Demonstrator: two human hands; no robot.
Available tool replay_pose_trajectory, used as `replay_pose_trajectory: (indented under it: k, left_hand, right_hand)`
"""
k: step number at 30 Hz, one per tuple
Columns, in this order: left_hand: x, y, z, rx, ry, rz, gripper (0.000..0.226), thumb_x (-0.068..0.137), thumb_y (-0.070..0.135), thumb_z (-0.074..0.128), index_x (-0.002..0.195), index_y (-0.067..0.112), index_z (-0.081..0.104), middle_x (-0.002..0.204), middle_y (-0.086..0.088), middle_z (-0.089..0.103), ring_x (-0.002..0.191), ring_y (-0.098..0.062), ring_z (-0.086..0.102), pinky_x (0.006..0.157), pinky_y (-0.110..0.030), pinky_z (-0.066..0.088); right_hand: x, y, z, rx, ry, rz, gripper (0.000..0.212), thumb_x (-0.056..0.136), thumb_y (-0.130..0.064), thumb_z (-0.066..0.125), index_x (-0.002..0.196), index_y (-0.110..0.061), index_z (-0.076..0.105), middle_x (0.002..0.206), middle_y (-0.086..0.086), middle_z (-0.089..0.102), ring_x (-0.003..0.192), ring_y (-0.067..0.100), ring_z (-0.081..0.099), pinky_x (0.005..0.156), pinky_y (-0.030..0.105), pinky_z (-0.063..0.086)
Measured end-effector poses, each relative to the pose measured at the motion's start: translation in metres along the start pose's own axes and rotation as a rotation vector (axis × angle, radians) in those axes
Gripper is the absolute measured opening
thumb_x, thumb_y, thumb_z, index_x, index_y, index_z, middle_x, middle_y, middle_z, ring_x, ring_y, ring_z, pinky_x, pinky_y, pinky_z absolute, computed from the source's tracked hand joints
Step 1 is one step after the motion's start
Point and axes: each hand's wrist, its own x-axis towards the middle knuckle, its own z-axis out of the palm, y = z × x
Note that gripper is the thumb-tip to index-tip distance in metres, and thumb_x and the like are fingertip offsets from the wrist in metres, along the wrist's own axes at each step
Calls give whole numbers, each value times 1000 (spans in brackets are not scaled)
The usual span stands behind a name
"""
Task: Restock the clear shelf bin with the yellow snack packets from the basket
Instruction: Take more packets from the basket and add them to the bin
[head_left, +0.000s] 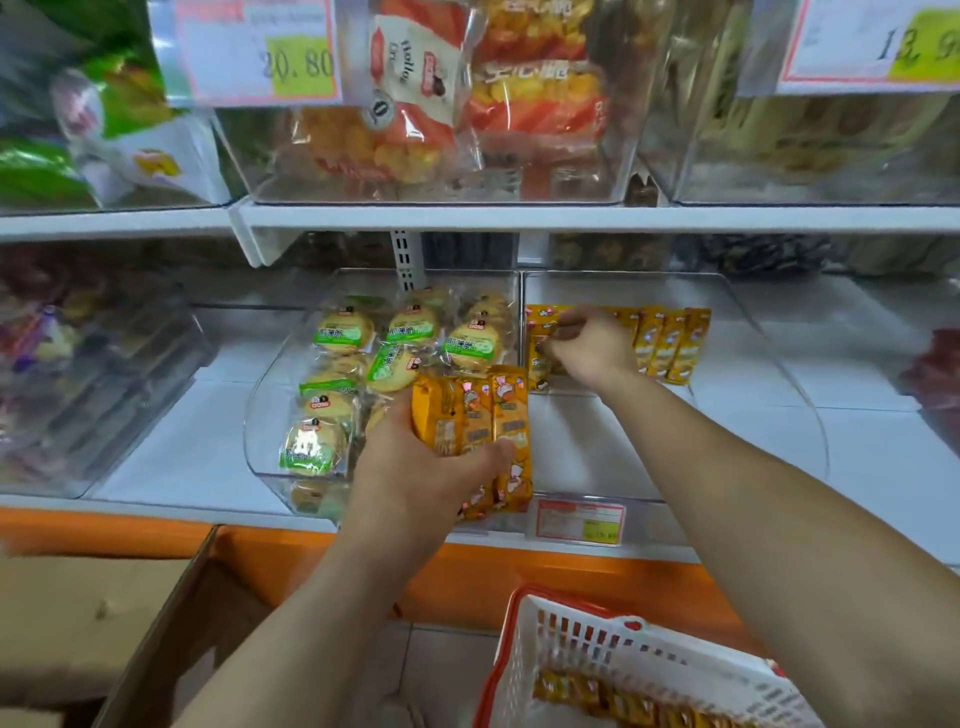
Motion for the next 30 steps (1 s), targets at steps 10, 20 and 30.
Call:
replay_pose_trajectory:
  k: [10, 20, 30]
  left_hand:
    - [-25, 26, 19, -105, -226, -9, 32, 76, 26, 88, 102, 27, 68, 87, 13, 79, 77, -5, 76, 57, -16, 56]
    - [-69, 37, 67, -194, -562, -63, 50, 61, 32, 92, 106, 20, 74, 98, -4, 80, 87, -22, 78, 64, -26, 60]
    - [-73, 44, 83, -315, -343, -152, 46, 72, 30, 83, 110, 9, 69, 94, -7, 80, 81, -26, 79, 56, -33, 60]
  right_hand:
    - [-189, -31, -119, 465, -331, 7, 32, 97, -22, 62, 123, -41, 60, 107, -9, 73, 79, 18, 75, 59, 28, 58]
    - [-256, 0, -181, 592, -267, 114, 15, 88, -15, 71, 100, -21, 65, 76, 7, 68, 60, 19, 69, 46, 29, 49]
    - [-251, 20, -200, 1026, -111, 289, 15, 88, 3, 63, 90, -12, 60, 90, 18, 74, 82, 35, 74, 73, 32, 62]
